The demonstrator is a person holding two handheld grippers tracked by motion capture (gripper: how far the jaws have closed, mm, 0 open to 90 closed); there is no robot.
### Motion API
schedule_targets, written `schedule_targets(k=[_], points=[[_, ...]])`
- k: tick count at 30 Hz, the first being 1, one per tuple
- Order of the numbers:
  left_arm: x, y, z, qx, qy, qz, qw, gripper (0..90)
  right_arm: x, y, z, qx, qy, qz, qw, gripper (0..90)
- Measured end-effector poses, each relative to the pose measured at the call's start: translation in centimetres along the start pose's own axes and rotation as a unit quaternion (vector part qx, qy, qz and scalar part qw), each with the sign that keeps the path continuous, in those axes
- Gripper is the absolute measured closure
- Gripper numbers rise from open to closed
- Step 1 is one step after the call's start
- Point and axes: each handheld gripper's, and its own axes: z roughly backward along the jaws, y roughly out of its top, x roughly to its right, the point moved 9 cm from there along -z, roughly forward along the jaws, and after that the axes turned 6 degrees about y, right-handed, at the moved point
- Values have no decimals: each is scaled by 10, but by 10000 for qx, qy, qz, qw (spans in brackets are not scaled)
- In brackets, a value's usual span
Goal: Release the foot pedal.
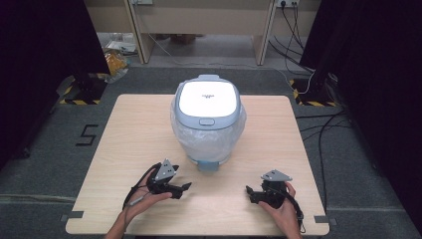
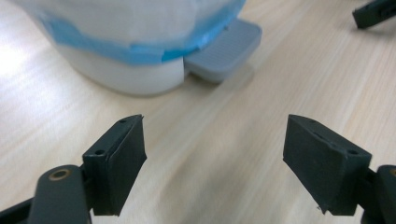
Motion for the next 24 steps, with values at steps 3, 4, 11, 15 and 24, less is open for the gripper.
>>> schedule_targets(k=[3, 4, 11, 15, 24], points=[[-1, -11, 0, -95, 34, 88, 9999, 198, 0, 0, 0, 0, 0, -2, 10000, 142], [-1, -15, 0, -124, 38, 85, 9999, 196, 0, 0, 0, 0, 0, -2, 10000, 142], [-7, -35, 10, -367, 171, 123, 9991, 177, 0, 0, 0, 0, -1, -2, 10000, 142], [-10, -42, 16, -398, 208, 207, 9988, 170, 0, 0, 0, 0, 1, 0, 10000, 142], [-12, -54, 29, -502, 193, 406, 9977, 149, 0, 0, 0, 0, 1, -3, 10000, 142]])
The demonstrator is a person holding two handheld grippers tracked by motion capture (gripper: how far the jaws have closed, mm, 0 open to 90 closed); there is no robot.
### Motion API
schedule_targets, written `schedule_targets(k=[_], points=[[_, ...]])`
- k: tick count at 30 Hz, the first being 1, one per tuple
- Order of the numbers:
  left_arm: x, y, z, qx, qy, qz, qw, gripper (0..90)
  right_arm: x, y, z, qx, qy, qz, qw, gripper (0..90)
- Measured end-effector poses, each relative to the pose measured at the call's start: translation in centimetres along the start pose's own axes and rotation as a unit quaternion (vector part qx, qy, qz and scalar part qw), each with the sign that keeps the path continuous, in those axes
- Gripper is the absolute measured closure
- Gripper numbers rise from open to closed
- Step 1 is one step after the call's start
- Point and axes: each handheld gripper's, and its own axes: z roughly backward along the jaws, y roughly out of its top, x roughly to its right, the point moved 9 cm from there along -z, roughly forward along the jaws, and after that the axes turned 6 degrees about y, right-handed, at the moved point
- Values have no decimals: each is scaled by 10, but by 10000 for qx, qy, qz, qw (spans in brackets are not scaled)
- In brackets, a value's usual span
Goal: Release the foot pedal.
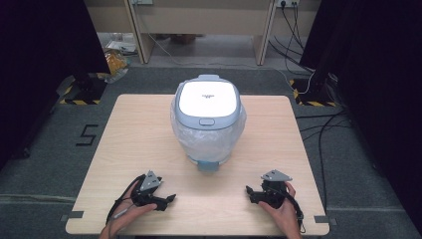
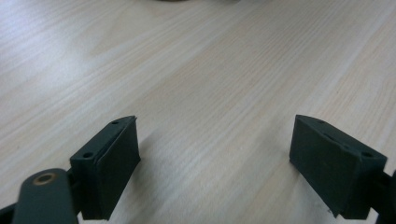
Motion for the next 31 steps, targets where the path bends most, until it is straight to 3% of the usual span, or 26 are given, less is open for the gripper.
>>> schedule_targets(k=[11, 31], points=[[-3, -15, 16, -15, 131, 128, 9998, 146, 0, 0, 0, 1, -1, 3, 10000, 142], [-3, -16, 17, -12, 142, 174, 9997, 138, 0, 0, 0, 1, -1, 5, 10000, 142]])
